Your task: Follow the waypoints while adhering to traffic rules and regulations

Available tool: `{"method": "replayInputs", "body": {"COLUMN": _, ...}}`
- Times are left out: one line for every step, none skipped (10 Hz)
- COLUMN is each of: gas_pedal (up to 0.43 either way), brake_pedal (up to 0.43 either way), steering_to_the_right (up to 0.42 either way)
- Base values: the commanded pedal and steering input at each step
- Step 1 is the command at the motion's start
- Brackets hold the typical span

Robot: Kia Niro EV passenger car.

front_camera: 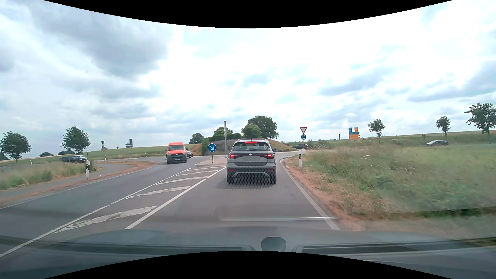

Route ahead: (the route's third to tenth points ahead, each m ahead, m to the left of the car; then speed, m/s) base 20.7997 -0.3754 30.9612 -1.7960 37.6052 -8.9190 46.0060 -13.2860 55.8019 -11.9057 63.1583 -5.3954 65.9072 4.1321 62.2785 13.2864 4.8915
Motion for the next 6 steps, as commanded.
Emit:
{"method": "replayInputs", "body": {"gas_pedal": 0.0, "brake_pedal": 0.213, "steering_to_the_right": 0.006}}
{"method": "replayInputs", "body": {"gas_pedal": 0.0, "brake_pedal": 0.213, "steering_to_the_right": 0.006}}
{"method": "replayInputs", "body": {"gas_pedal": 0.0, "brake_pedal": 0.189, "steering_to_the_right": 0.006}}
{"method": "replayInputs", "body": {"gas_pedal": 0.0, "brake_pedal": 0.177, "steering_to_the_right": 0.007}}
{"method": "replayInputs", "body": {"gas_pedal": 0.0, "brake_pedal": 0.177, "steering_to_the_right": 0.008}}
{"method": "replayInputs", "body": {"gas_pedal": 0.0, "brake_pedal": 0.171, "steering_to_the_right": 0.011}}
